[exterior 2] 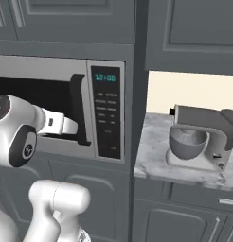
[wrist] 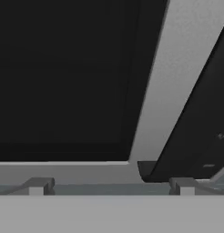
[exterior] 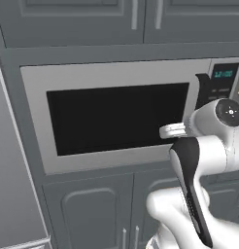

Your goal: Navigate to the microwave.

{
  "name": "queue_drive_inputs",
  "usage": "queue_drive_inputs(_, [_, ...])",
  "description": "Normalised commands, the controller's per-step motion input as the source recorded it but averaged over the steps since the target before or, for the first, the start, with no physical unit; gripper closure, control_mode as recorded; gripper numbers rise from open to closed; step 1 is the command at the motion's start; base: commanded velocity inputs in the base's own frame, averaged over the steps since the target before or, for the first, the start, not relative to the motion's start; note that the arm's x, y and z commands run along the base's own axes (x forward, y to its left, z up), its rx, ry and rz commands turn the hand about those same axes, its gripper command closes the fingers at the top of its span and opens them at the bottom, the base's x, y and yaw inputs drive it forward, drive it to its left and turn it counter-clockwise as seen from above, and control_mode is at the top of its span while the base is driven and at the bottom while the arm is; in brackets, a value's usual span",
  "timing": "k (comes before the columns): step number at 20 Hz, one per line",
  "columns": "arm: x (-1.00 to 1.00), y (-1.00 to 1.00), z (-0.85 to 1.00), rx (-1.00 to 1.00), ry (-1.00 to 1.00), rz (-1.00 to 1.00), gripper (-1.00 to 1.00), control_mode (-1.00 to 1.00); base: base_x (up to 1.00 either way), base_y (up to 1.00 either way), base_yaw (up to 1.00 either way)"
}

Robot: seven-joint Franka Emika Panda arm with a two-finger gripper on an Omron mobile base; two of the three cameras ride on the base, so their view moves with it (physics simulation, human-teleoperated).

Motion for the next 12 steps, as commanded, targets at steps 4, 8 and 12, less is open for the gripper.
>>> queue_drive_inputs(4, [0.00,0.00,0.00,0.00,0.00,0.00,-1.00,1.00,1.00,0.83,-0.08])
queue_drive_inputs(8, [0.00,0.00,0.00,0.00,0.00,0.00,-1.00,1.00,0.57,1.00,0.05])
queue_drive_inputs(12, [0.00,0.00,0.00,0.00,0.00,0.00,-1.00,1.00,0.92,1.00,0.21])
